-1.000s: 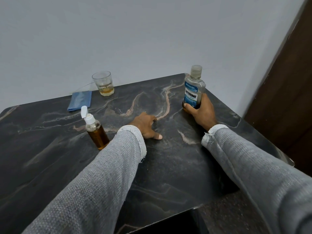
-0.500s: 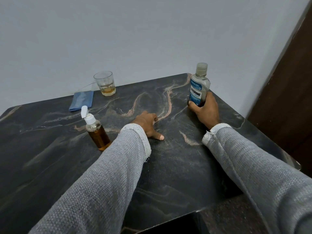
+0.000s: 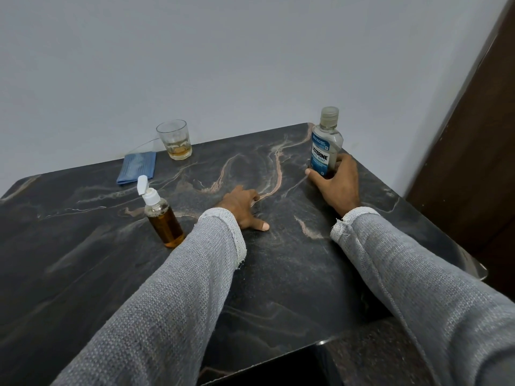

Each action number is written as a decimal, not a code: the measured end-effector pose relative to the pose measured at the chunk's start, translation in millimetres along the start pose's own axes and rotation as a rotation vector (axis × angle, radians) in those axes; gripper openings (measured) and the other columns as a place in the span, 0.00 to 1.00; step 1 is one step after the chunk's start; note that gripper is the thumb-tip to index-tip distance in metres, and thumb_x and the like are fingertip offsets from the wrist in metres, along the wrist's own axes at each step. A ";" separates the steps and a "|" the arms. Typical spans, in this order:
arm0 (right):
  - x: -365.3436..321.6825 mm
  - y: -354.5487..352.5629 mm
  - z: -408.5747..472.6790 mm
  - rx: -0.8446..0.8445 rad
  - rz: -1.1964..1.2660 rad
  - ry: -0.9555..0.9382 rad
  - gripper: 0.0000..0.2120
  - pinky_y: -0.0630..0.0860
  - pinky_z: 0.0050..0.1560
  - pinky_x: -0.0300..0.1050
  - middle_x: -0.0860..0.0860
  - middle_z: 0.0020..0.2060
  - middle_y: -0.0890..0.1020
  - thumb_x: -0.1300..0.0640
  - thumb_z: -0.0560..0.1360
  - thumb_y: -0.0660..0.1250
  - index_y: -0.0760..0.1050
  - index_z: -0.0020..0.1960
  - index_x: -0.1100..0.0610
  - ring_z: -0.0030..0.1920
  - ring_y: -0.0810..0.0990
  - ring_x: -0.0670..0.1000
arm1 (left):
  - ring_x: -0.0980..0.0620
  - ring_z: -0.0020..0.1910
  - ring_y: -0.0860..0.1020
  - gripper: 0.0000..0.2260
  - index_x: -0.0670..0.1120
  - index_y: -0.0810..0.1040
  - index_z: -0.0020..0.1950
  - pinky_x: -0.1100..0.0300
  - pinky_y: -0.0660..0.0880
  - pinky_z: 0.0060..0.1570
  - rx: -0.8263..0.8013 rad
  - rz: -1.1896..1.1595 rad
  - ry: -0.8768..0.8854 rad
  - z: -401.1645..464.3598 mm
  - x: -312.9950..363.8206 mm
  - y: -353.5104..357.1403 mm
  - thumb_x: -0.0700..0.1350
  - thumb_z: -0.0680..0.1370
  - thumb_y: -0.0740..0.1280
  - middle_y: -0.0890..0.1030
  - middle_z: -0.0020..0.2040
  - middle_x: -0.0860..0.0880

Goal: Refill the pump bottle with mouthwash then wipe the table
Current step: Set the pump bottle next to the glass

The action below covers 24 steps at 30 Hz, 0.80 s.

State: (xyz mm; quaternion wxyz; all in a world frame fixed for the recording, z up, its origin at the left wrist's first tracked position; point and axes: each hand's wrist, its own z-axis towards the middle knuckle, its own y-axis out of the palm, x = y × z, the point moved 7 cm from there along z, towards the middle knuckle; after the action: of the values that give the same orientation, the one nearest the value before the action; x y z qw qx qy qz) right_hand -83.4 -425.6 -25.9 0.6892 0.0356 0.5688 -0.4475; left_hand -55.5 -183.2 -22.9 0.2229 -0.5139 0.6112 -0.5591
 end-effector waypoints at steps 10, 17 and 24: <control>-18.0 -14.1 -60.6 0.029 0.004 0.022 0.23 0.77 0.54 0.50 0.51 0.53 0.73 0.42 0.71 0.72 0.65 0.55 0.52 0.52 0.75 0.51 | 0.45 0.68 0.70 0.28 0.44 0.67 0.71 0.55 0.66 0.66 0.059 -0.202 0.050 -36.2 0.6 10.3 0.51 0.75 0.71 0.70 0.70 0.45; -62.8 21.5 -106.1 -0.184 0.075 -0.133 0.15 0.76 0.49 0.45 0.50 0.47 0.76 0.45 0.73 0.70 0.69 0.51 0.51 0.47 0.76 0.50 | 0.49 0.69 0.70 0.27 0.48 0.67 0.73 0.61 0.63 0.62 0.049 -0.336 0.074 -85.8 -25.3 6.0 0.54 0.77 0.68 0.71 0.71 0.49; -141.6 86.6 -149.7 -0.452 0.169 -0.278 0.18 0.73 0.54 0.37 0.51 0.55 0.75 0.52 0.75 0.70 0.70 0.61 0.55 0.53 0.74 0.46 | 0.52 0.67 0.73 0.19 0.43 0.74 0.67 0.53 0.68 0.70 0.171 -0.548 0.138 -133.4 -66.9 17.3 0.47 0.78 0.69 0.76 0.66 0.48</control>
State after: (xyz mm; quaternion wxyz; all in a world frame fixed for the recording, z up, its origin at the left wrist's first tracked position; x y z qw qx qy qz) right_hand -132.3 -208.7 -2.7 0.7860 -0.1335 0.5491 -0.2506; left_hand -150.2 -66.5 -22.2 0.0639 -0.6001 0.4140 -0.6815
